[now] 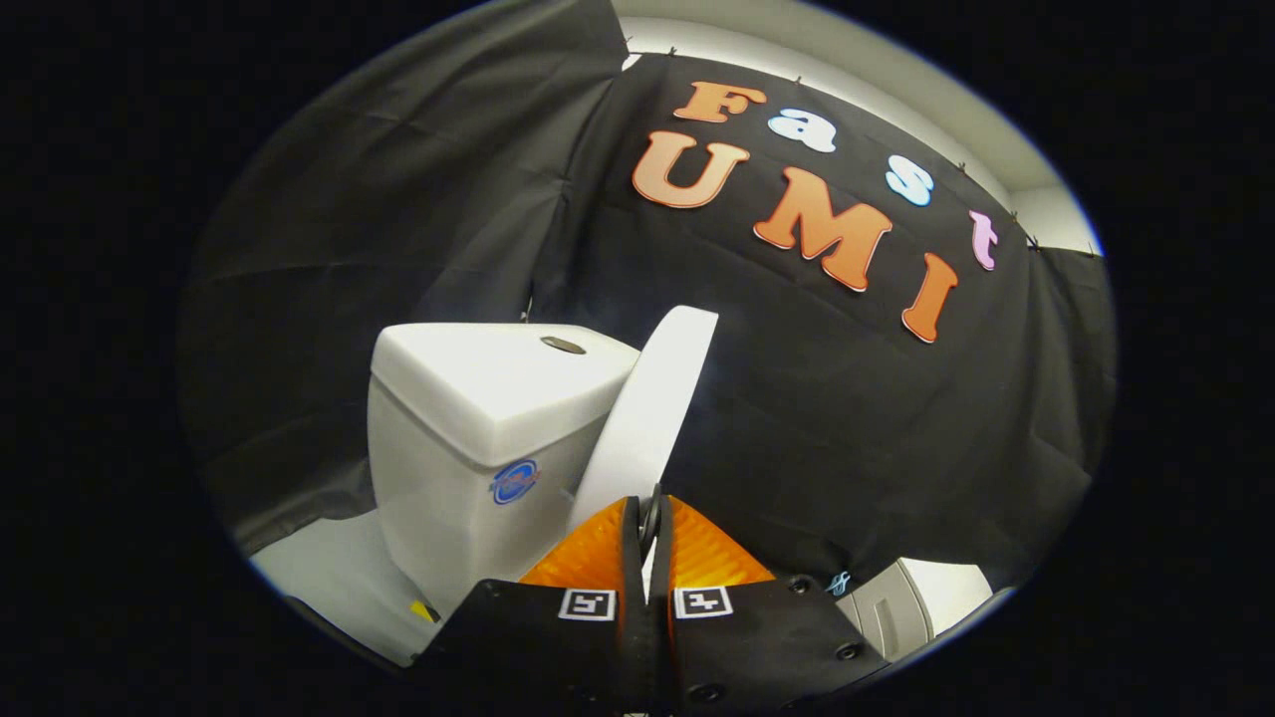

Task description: Open the toilet lid.

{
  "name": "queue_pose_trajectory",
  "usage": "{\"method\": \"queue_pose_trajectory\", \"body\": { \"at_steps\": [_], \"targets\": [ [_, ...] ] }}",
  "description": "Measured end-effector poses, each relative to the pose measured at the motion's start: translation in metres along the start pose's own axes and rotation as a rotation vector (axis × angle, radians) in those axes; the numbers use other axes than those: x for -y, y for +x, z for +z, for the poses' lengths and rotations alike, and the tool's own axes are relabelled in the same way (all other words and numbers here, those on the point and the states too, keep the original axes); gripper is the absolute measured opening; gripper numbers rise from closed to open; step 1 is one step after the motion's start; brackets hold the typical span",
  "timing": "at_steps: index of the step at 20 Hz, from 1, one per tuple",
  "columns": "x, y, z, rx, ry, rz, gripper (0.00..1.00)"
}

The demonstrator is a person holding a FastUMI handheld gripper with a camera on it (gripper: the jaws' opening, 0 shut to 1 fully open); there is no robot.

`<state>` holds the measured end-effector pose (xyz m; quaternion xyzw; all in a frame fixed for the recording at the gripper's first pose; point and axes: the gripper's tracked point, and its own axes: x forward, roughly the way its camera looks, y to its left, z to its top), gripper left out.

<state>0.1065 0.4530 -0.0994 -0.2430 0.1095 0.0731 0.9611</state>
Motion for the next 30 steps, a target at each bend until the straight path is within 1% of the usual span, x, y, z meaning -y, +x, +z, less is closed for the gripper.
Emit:
{"method": "queue_pose_trajectory", "body": {
  "at_steps": [6,13,15,17,19,21,23,26,30],
  "targets": [
    [-0.016,0.003,0.008,-0.002,-0.031,0.013,0.08],
    [-0.011,0.005,0.007,-0.017,-0.061,-0.036,0.08],
    [-0.012,0.002,0.007,-0.024,-0.055,-0.031,0.11],
    [-0.012,0.003,0.005,-0.031,-0.026,-0.015,0.22],
    [-0.018,0.001,0.003,-0.038,0.014,0.027,0.3],
    [-0.028,0.001,0.003,-0.049,0.046,0.084,0.57],
    [-0.024,-0.006,0.004,-0.051,0.085,0.103,0.84],
    [-0.008,-0.01,0.012,-0.028,0.143,0.099,0.97],
    [0.035,-0.022,0.028,0.017,0.215,0.122,0.97]
  ]
}}
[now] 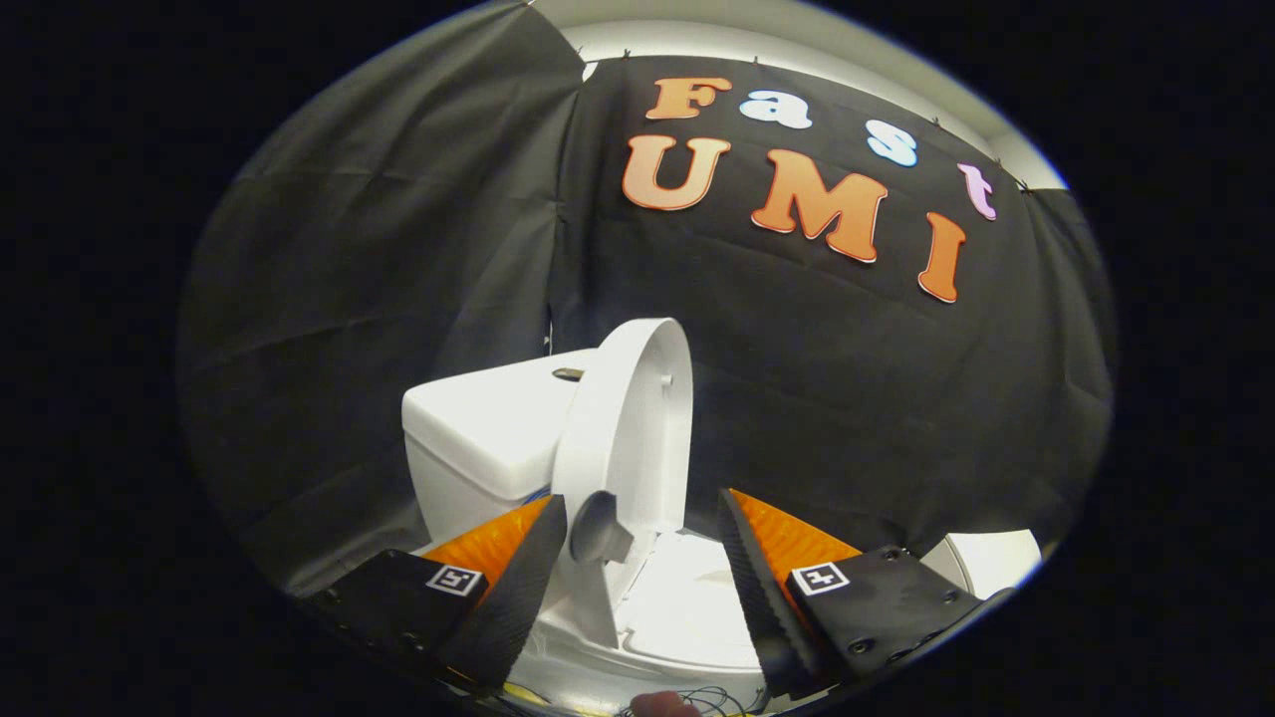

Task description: Open the toilet lid.

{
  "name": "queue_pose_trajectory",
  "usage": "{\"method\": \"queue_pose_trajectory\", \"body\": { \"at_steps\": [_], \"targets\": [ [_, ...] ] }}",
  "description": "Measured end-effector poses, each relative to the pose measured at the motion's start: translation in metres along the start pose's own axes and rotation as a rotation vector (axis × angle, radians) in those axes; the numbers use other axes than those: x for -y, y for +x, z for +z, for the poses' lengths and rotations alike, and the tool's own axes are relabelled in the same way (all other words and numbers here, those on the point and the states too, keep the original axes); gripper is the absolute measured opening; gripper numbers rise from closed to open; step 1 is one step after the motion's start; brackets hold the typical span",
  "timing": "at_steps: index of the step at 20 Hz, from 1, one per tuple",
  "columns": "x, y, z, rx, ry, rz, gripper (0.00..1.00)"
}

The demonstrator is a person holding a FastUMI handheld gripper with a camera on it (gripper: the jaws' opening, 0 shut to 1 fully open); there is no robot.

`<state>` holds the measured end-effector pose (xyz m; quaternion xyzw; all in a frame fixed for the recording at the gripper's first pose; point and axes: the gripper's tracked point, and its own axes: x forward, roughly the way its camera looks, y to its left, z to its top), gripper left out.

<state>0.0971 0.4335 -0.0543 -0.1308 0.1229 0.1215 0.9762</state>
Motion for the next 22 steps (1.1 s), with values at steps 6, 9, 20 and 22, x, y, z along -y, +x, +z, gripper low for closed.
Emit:
{"method": "queue_pose_trajectory", "body": {
  "at_steps": [6,9,20,22],
  "targets": [
    [0.07,-0.033,0.034,0.069,0.076,0.003,0.97],
    [0.12,-0.052,0.041,0.103,0.129,-0.029,0.97],
    [0.325,-0.128,0.03,0.204,0.214,-0.252,0.97],
    [0.351,-0.139,0.006,0.173,0.205,-0.273,0.97]
  ]
}}
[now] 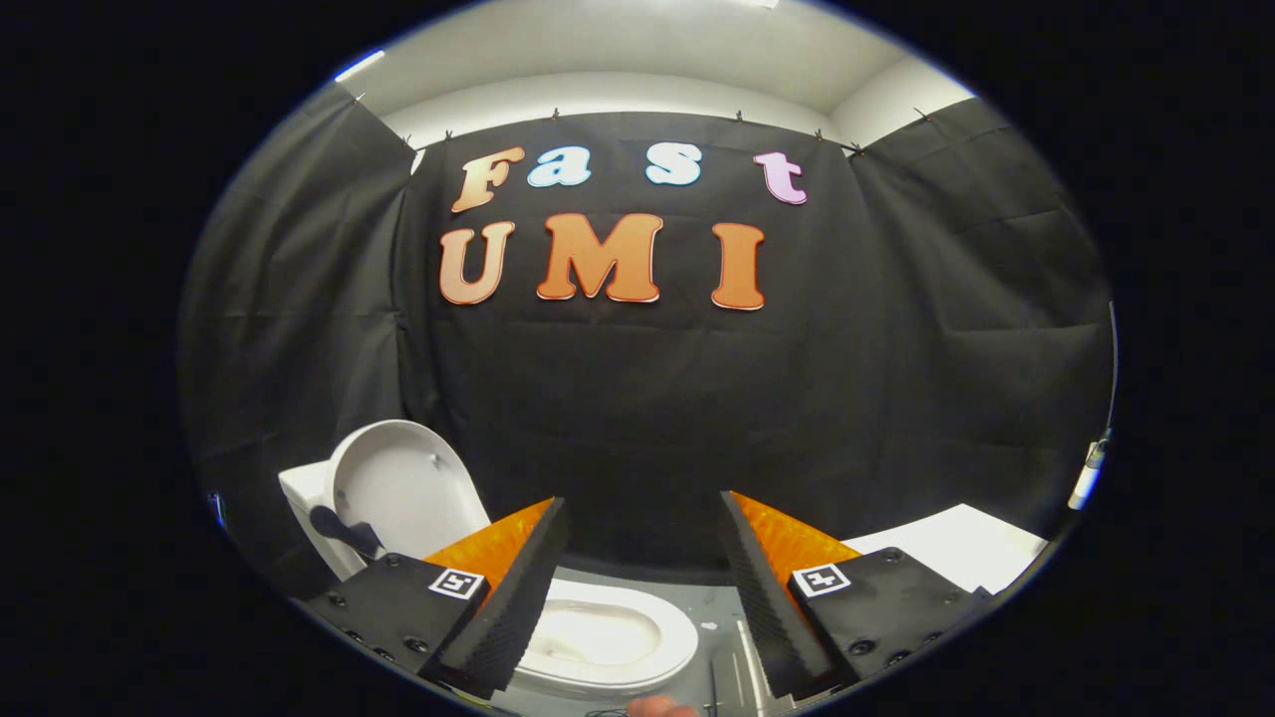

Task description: Open the toilet lid.

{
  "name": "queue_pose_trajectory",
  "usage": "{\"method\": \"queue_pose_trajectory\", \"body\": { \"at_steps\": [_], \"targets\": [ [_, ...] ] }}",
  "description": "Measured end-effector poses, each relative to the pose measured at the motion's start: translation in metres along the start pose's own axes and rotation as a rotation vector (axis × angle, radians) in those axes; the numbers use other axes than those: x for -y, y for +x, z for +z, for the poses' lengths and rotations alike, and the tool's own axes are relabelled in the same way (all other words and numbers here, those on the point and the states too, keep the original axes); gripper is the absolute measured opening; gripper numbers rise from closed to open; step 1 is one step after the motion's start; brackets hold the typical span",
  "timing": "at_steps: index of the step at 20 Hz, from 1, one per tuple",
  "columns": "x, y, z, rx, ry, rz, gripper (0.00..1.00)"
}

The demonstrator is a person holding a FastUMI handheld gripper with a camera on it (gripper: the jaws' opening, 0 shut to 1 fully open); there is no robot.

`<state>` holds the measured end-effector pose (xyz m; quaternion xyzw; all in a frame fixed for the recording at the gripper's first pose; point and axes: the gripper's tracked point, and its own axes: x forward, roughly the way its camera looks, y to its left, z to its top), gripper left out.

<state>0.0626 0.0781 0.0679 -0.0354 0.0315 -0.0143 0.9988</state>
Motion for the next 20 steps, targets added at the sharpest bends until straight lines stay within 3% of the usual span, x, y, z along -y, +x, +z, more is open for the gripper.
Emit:
{"method": "queue_pose_trajectory", "body": {
  "at_steps": [12,20],
  "targets": [
    [0.127,-0.054,-0.081,-0.014,0.077,-0.177,0.97],
    [0.119,-0.053,-0.079,0.018,0.057,-0.185,0.97]
  ]
}}
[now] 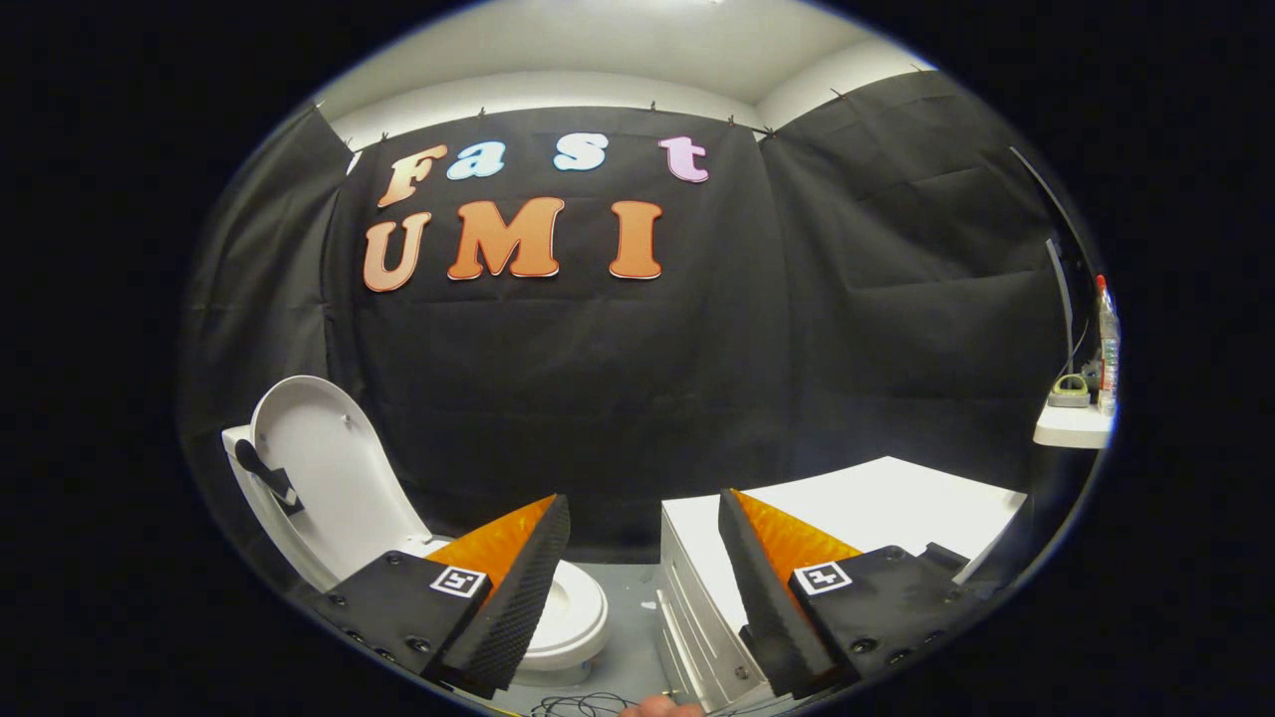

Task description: Open the toilet lid.

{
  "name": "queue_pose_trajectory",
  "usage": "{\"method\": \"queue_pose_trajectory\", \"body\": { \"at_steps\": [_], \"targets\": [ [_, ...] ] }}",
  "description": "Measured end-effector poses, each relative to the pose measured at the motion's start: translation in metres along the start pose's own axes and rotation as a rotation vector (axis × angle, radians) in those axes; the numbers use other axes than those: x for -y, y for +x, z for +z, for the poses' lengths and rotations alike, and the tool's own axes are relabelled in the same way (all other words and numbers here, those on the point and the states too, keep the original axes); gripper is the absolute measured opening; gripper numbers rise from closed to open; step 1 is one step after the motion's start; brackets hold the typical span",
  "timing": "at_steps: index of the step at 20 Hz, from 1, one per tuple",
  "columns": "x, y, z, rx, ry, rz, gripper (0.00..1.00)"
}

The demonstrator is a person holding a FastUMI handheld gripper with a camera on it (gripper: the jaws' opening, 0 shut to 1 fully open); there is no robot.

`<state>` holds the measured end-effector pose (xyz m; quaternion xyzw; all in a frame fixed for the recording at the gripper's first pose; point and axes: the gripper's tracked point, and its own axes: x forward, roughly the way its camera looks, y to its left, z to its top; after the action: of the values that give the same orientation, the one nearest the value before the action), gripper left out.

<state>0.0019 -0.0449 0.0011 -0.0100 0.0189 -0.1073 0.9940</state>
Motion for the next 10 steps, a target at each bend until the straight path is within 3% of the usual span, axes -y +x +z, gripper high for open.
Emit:
{"method": "queue_pose_trajectory", "body": {
  "at_steps": [10],
  "targets": [
    [0.0097,0.0019,-0.0048,-0.019,0.024,-0.038,0.96]
  ]
}}
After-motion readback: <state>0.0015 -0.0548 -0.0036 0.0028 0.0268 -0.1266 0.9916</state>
